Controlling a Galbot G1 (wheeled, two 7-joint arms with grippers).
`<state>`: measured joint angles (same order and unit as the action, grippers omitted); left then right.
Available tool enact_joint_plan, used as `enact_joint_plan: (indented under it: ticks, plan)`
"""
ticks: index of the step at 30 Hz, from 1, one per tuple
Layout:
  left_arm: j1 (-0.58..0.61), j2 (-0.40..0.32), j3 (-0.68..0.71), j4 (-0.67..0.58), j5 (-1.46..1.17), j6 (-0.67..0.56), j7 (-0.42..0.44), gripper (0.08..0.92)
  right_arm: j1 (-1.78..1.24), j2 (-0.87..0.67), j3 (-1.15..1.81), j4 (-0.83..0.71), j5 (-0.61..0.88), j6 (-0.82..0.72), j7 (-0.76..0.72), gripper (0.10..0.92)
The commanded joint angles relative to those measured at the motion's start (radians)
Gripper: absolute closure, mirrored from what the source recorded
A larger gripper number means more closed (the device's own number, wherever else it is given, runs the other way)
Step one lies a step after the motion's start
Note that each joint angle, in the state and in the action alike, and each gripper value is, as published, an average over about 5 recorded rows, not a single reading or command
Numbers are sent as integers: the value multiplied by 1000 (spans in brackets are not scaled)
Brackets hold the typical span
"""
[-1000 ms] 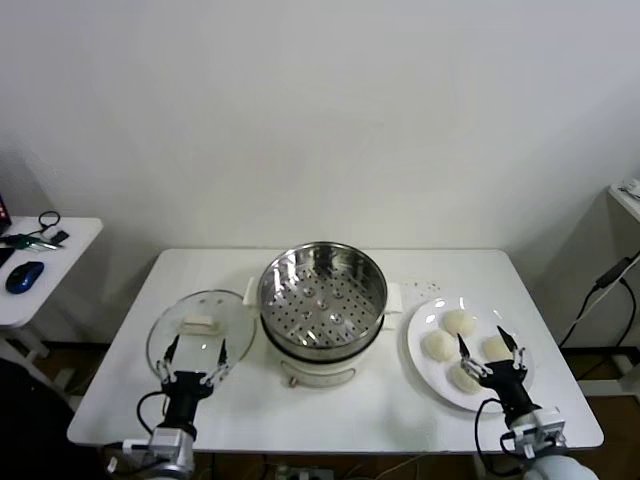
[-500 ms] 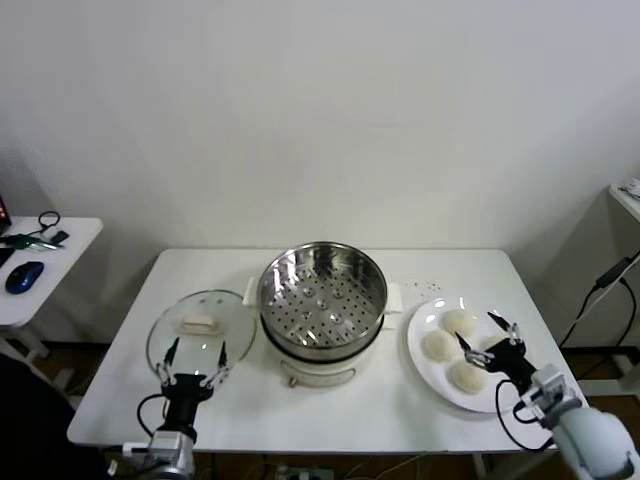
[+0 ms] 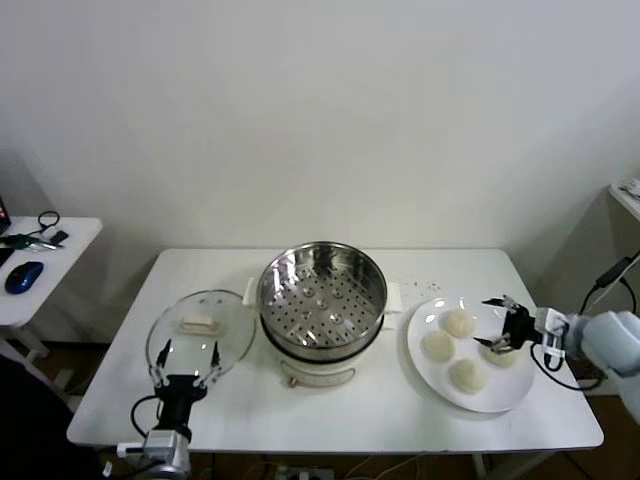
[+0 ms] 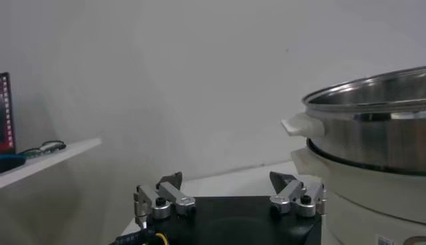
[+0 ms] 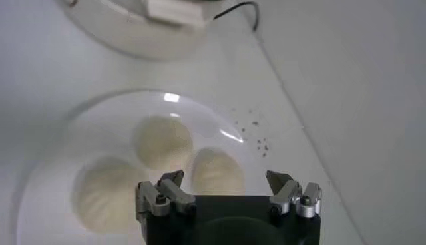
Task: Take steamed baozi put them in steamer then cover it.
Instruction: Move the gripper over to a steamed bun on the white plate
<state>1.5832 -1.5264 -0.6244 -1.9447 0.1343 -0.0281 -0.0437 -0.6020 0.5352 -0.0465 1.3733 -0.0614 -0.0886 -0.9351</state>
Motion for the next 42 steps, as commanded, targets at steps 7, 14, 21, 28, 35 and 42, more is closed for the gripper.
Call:
enact_joint_plan:
  ticks: [7,14,21,28,35,42]
  plan:
    - [-5,-5,1,-15,3,17,-8,177,717,148,-795,-411,-72,68,-206,203]
    - [-4,-11,-1,-13,5,21,-8,177,738,270,-849,-505,-84,86,-206,203]
    - [-4,-14,-2,-7,6,26,-8,177,723,352,-857,-586,-97,102,-199,203]
    - [-6,-12,-9,3,7,27,-9,177,707,402,-864,-634,-97,114,-199,203]
    - [-9,-15,-9,14,12,33,-14,177,701,422,-881,-657,-95,127,-203,203]
    - [-10,-13,-12,16,12,33,-16,177,696,421,-890,-657,-92,128,-209,214]
